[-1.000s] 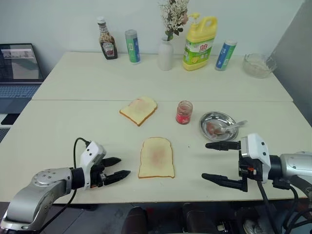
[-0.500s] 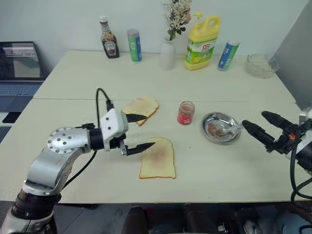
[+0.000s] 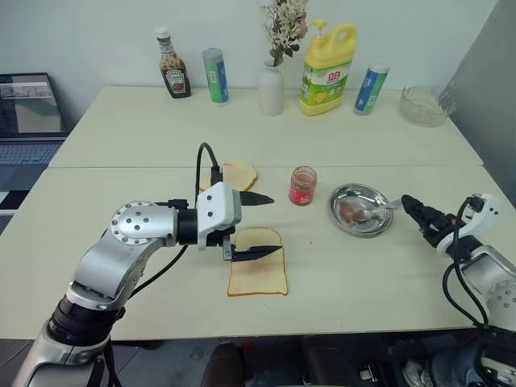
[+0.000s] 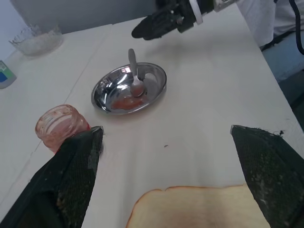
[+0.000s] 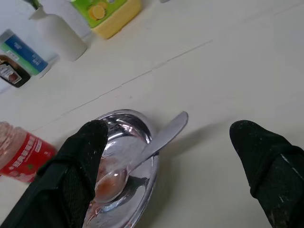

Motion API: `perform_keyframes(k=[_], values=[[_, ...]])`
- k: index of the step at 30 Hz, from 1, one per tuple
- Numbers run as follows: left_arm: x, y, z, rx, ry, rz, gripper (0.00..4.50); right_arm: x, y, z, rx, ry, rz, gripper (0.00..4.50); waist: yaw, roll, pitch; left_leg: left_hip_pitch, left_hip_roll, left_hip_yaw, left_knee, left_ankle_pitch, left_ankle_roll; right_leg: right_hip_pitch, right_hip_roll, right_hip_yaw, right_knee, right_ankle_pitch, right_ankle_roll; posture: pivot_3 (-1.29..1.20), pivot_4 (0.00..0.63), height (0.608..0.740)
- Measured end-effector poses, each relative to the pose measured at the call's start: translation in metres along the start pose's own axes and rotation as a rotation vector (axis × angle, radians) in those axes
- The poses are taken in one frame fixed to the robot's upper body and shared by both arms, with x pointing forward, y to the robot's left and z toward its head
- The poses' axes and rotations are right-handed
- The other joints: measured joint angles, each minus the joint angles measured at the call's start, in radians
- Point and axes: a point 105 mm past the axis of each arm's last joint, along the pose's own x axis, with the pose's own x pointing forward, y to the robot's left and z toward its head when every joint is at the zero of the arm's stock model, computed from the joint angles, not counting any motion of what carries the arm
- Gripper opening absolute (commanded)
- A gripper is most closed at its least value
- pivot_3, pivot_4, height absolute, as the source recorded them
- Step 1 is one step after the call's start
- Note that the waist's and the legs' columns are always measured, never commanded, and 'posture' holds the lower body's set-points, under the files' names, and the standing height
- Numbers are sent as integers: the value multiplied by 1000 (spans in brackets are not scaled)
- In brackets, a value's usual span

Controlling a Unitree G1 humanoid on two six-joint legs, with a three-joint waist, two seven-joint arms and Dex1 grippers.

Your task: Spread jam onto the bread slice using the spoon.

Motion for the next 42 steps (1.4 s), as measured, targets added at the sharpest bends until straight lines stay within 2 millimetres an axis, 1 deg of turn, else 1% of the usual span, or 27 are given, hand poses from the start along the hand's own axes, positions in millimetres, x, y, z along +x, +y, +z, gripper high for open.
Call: perform_keyframes(k=[5, 12, 19, 23, 26, 27, 36, 37, 38, 39, 42], values=[[1, -2, 2, 9, -4, 4, 4483, 9, -4, 3, 81, -18, -2, 4500, 1, 0, 0, 0, 0, 0, 0, 0, 0, 0, 0, 0, 0, 0, 0, 0, 150, 740], [2, -4, 1, 4, -3, -2, 4483, 24, -6, -9, 190, 25, 3, 4500, 1, 0, 0, 0, 0, 0, 0, 0, 0, 0, 0, 0, 0, 0, 0, 0, 150, 740], [3, -4, 1, 3, -9, -2, 4483, 33, 0, -11, 221, 33, 33, 4500, 2, 0, 0, 0, 0, 0, 0, 0, 0, 0, 0, 0, 0, 0, 0, 0, 150, 740], [3, -4, 1, 4, -7, -3, 4483, 38, 3, -15, 239, 43, 51, 4500, 3, 0, 0, 0, 0, 0, 0, 0, 0, 0, 0, 0, 0, 0, 0, 0, 150, 740], [3, -4, 1, 4, -7, -3, 4500, 41, 3, -16, 247, 45, 57, 3907, 3, 0, 0, 0, 0, 0, 0, 0, 0, 0, 0, 0, 0, 0, 0, 0, 150, 740], [3, -4, 1, 4, -6, -3, 4500, 41, 3, -17, 253, 47, 60, 3598, 3, 0, 0, 0, 0, 0, 0, 0, 0, 0, 0, 0, 0, 0, 0, 0, 150, 740], [3, -4, -1, 7, 3, 1, 4500, 44, 4, -15, 264, 31, 89, 290, 3, 1, 0, 0, 0, 0, 0, 0, 0, 0, 0, 0, 0, 0, 0, 0, 150, 740], [3, -3, -1, 8, 5, 2, 4500, 43, 7, -13, 276, 18, 113, 38, 3, 1, 0, 0, 0, 0, 0, 0, 0, 0, 0, 0, 0, 0, 0, 0, 150, 740], [3, -3, -2, 9, 8, 4, 4500, 44, 13, -7, 271, 0, 143, 38, 3, 1, -1, 1, 0, 0, 0, 0, 0, 0, 0, 0, 0, 0, 0, 0, 150, 740], [3, -3, -1, 13, 8, 5, 4500, 44, 14, -3, 258, -11, 146, 38, 4, 1, -1, 0, 0, 0, 0, 0, 0, 1, 0, 0, 0, 0, 0, 0, 150, 740], [2, -2, -3, 14, 16, 11, 4500, 40, 8, -2, 263, -20, 132, 38, 7, 1, -1, 0, 0, 0, 0, 0, 0, 1, 0, 0, 0, 0, 0, 0, 150, 740]])
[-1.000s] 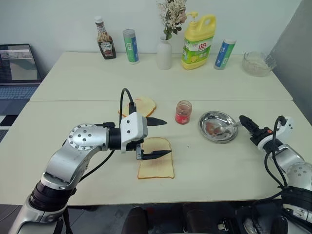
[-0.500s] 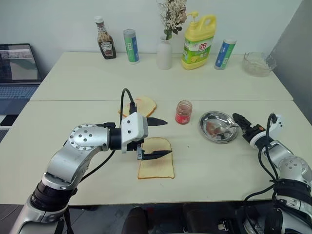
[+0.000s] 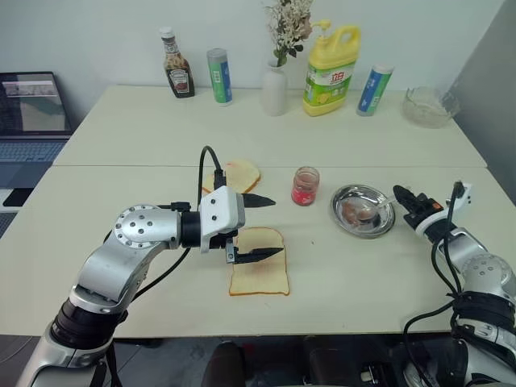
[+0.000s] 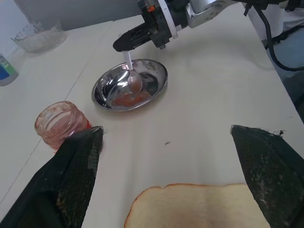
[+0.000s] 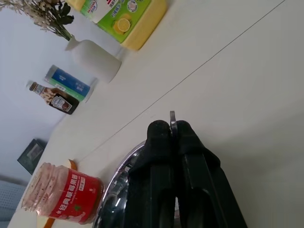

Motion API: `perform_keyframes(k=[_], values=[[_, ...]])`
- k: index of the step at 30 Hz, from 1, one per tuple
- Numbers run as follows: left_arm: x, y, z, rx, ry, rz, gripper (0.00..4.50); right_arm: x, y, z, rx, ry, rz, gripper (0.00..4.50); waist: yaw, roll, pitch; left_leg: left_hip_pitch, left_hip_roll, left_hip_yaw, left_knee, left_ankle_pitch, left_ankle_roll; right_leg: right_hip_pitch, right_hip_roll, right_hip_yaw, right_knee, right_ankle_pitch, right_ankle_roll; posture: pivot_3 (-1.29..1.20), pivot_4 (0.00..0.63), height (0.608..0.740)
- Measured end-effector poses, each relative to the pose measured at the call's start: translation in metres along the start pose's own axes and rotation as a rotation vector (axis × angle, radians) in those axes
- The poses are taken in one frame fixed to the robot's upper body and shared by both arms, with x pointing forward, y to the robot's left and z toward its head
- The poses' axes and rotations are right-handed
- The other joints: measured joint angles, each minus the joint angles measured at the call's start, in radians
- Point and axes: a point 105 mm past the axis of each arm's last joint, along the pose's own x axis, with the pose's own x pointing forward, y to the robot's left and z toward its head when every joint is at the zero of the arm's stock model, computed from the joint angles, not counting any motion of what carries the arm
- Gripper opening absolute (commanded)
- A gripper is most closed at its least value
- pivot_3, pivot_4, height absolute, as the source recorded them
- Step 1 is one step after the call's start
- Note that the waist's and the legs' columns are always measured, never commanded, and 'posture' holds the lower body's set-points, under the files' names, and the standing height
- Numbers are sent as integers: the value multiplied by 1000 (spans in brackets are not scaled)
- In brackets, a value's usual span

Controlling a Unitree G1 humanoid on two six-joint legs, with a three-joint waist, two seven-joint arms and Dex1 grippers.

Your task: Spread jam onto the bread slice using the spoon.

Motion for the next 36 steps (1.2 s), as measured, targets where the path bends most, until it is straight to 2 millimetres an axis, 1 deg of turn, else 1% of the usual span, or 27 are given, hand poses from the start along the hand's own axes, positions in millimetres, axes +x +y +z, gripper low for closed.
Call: perform_keyframes(k=[6, 9, 11, 13, 17, 20, 22, 24, 27, 30, 32, 36], values=[[0, 4, -2, -27, -6, 30, 4500, -7, 2, 1, -7, -5, 9, 38, -1, 0, 0, 0, 0, 0, 0, 0, 0, 0, 0, 0, 0, 0, 0, 0, 150, 740], [-3, 11, -5, -73, -5, 93, 4500, -13, 11, 3, -49, -6, 23, 38, -2, 1, 0, 0, 0, 0, 0, 0, 0, -1, 0, 0, 0, 0, 0, 0, 150, 740], [-10, 16, -9, -125, 0, 146, 4500, -16, 26, 8, -87, -16, 61, 38, -3, 1, 1, 0, 1, 0, 0, 0, 0, -1, 0, 0, 0, 0, 0, 0, 150, 740], [-16, 19, -11, -168, -3, 186, 4500, -19, 49, 17, -136, -45, 115, 38, -7, 2, 1, 0, 1, 0, 0, 0, 0, -1, 0, 0, 1, 0, 0, 0, 150, 740], [-24, 22, -16, -197, 9, 224, 4500, -25, 84, 28, -219, -92, 176, 38, -5, 2, 1, 0, 1, -1, 0, 0, 0, -1, 0, 0, 0, 0, 1, 0, 150, 740], [-28, 28, -25, -197, 51, 259, 4500, -24, 122, 31, -343, -100, 248, 38, -5, 2, 1, 0, 1, 0, 0, 0, 0, -1, 0, 0, 0, -1, 1, 0, 150, 740], [-28, 32, -29, -198, 72, 277, 4500, -20, 145, 30, -408, -97, 304, 38, -6, 2, 1, 0, 1, 0, 0, 0, 0, -1, 0, 0, 0, -1, 1, 0, 150, 740], [-24, 33, -29, -182, 83, 270, 4500, -11, 165, 23, -482, -77, 350, 38, -5, 2, 1, 0, 1, -1, 0, 0, 0, -1, 0, 0, 0, -1, 1, 0, 150, 740], [-19, 33, -29, -175, 85, 263, 4500, 3, 184, 10, -577, -44, 387, 38, -4, 2, 1, -1, 1, 0, 0, 0, 0, -1, 0, 0, -1, 0, 0, 0, 150, 740], [-17, 32, -30, -177, 93, 254, 4500, 23, 203, -1, -697, -21, 420, 38, -5, 2, 1, -1, 1, 0, -1, 0, 0, -2, 0, 0, -1, 0, 0, 0, 150, 740], [-17, 33, -31, -171, 103, 266, 4500, 32, 209, -7, -767, -22, 443, 38, -3, 2, 1, -1, 1, -1, -1, 0, 0, -2, 0, -1, -1, 0, 0, 0, 150, 740], [-18, 35, -36, -175, 124, 285, 4500, 45, 204, -17, -833, -5, 449, 38, 1, 2, 1, -3, 0, -1, -1, 0, 0, -2, 0, -1, -2, 0, 0, 0, 150, 740]])
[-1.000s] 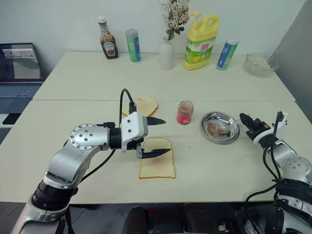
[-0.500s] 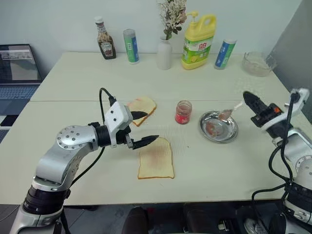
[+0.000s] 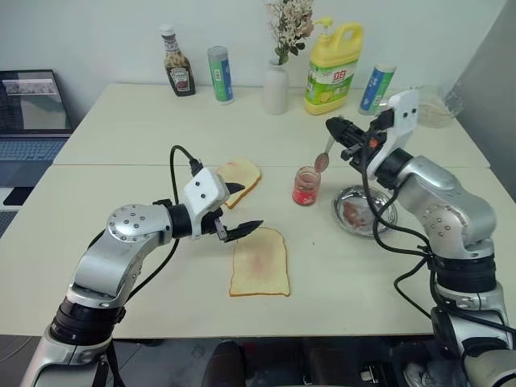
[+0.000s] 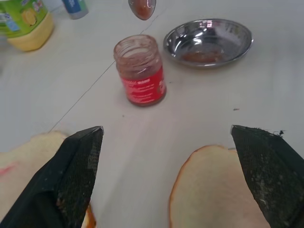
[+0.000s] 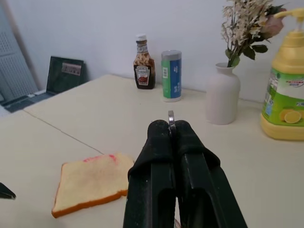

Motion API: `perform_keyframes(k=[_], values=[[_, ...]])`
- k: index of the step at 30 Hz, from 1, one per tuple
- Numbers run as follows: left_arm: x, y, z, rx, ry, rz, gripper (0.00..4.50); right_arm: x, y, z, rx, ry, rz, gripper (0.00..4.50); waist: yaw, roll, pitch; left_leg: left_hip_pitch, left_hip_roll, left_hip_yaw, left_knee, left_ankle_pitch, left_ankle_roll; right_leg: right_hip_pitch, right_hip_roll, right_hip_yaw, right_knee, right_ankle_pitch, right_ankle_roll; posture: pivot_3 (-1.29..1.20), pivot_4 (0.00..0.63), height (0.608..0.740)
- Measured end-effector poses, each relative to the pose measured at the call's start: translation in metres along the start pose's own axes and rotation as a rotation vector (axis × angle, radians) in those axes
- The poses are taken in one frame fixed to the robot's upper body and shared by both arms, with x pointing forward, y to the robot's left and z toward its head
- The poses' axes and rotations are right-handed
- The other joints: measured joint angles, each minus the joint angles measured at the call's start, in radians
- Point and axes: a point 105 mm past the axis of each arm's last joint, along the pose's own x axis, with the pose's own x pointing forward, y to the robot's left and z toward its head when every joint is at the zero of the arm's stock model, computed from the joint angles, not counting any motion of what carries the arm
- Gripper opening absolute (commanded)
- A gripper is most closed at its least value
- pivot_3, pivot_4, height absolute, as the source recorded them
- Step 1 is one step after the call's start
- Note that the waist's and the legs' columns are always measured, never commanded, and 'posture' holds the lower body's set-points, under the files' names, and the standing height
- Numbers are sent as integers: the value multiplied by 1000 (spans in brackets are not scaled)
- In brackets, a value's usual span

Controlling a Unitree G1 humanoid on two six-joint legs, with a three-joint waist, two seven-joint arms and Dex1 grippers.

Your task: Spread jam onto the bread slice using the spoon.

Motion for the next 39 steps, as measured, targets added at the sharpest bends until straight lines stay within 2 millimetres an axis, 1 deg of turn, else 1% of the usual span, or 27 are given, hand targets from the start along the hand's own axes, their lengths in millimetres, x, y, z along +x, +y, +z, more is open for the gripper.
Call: perform_keyframes(k=[4, 6, 10, 17, 22, 28, 32, 35, 39], values=[[1, 0, -2, -7, 7, 12, 4500, 11, 0, -4, -106, -1, 34, 38, -2, 0, 0, 0, 0, 0, 0, 0, 0, 0, 0, 0, 0, 0, 0, 0, 150, 740], [2, 0, -2, -19, 9, 12, 4500, 13, 0, -6, -143, -10, 47, 38, -2, 0, 0, 0, 0, 0, 0, 0, 0, 0, 0, 0, 0, 0, 0, 0, 150, 740], [5, -4, 2, -30, -9, 9, 4500, 16, 0, -12, -177, -17, 69, 38, -2, 0, 0, 0, 0, 0, 0, 0, 0, 0, 0, 0, 1, 0, 0, 0, 150, 740], [5, -4, 2, -33, -10, 14, 4500, 22, 7, -26, -237, -4, 112, 38, -2, 0, 0, 1, 0, 0, 0, 0, 0, 0, 0, 0, 1, 0, 0, 0, 150, 740], [5, -4, 2, -33, -10, 13, 4500, 22, 9, -31, -274, 6, 131, 38, -2, 0, 0, 1, 0, 0, 0, 0, 0, 0, 0, 0, 1, 0, 0, 0, 150, 740], [5, -4, 2, -34, -10, 12, 4500, 20, 16, -50, -352, 49, 169, 38, -2, 0, 0, 1, 0, 0, 0, 0, 0, 0, 0, 0, 2, 0, 0, 0, 150, 740], [5, -4, 2, -33, -10, 11, 4500, 21, 22, -56, -424, 62, 203, 38, -2, 0, 0, 1, 0, 0, 0, 0, 0, 0, 0, 0, 2, 0, 0, 0, 150, 740], [5, -4, 2, -32, -11, 11, 4500, 22, 22, -62, -458, 81, 208, 38, -2, 0, 0, 1, 0, 0, 0, 0, 0, 0, 0, 0, 2, 0, 0, 0, 150, 740], [5, -5, 0, -34, -8, 10, 4500, 23, 21, -74, -462, 126, 203, 38, -2, 0, 0, 1, 0, 0, 0, 0, 0, 0, 0, 0, 2, 0, 0, 0, 150, 740]])
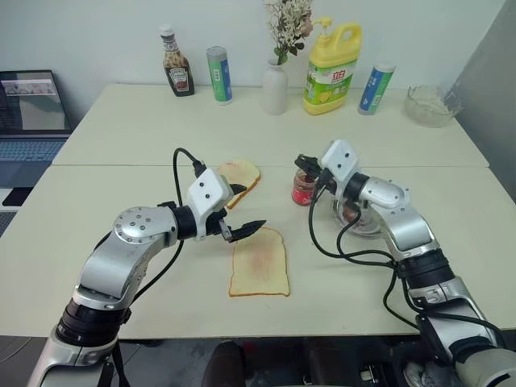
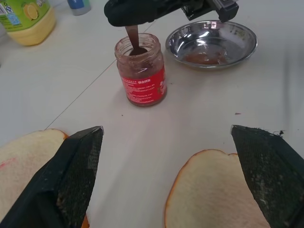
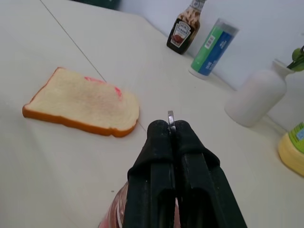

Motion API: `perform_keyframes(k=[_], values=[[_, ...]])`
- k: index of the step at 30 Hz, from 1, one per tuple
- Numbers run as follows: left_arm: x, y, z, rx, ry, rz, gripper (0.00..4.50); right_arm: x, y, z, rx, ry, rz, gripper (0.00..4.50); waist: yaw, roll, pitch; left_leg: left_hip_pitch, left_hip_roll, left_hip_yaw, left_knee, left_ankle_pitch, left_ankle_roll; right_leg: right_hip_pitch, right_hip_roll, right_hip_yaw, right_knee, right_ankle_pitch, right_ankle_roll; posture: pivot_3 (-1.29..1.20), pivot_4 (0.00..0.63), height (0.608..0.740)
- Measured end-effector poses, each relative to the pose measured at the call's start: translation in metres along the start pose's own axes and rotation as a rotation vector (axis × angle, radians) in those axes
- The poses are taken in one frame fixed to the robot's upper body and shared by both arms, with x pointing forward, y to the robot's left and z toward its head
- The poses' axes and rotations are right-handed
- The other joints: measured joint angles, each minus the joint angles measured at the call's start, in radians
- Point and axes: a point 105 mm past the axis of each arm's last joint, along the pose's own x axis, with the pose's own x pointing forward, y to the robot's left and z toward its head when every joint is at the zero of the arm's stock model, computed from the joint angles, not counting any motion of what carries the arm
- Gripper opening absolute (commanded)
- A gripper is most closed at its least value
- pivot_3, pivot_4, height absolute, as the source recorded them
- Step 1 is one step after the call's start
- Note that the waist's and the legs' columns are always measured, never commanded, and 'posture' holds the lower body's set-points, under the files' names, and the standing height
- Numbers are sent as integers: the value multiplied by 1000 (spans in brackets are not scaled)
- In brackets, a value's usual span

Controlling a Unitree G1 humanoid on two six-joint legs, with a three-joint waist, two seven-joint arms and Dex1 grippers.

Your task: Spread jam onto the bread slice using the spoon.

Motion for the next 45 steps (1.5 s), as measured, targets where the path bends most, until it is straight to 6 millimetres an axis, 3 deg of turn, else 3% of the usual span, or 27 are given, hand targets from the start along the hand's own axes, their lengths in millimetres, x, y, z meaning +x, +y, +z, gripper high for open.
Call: perform_keyframes(k=[6, 16, 31, 45], values=[[0, 0, -1, 0, 4, 0, 4500, 6, 5, -7, 104, 34, -12, 38, 0, 0, 0, 0, 0, 0, 0, 0, 0, 0, 0, 0, 1, 0, 0, 0, 150, 740], [-1, -1, -5, -4, 14, 3, 4500, 8, -8, -8, 419, 52, -93, 38, -1, 0, 0, 1, 0, 0, 0, 0, 0, 0, 0, 0, 3, 0, 0, 0, 150, 740], [0, -1, -5, -4, 16, 2, 4500, 4, -19, -18, 724, 26, -200, 38, -1, 0, 0, 1, 0, 0, 0, 0, 0, 0, 0, 0, 3, 0, 0, 0, 150, 740], [0, -2, -6, -3, 18, 0, 4500, 0, -30, -15, 957, -31, -250, 38, -2, 0, 0, 1, 0, 0, 0, 0, 0, 0, 0, 0, 3, 0, 0, 0, 150, 740]])
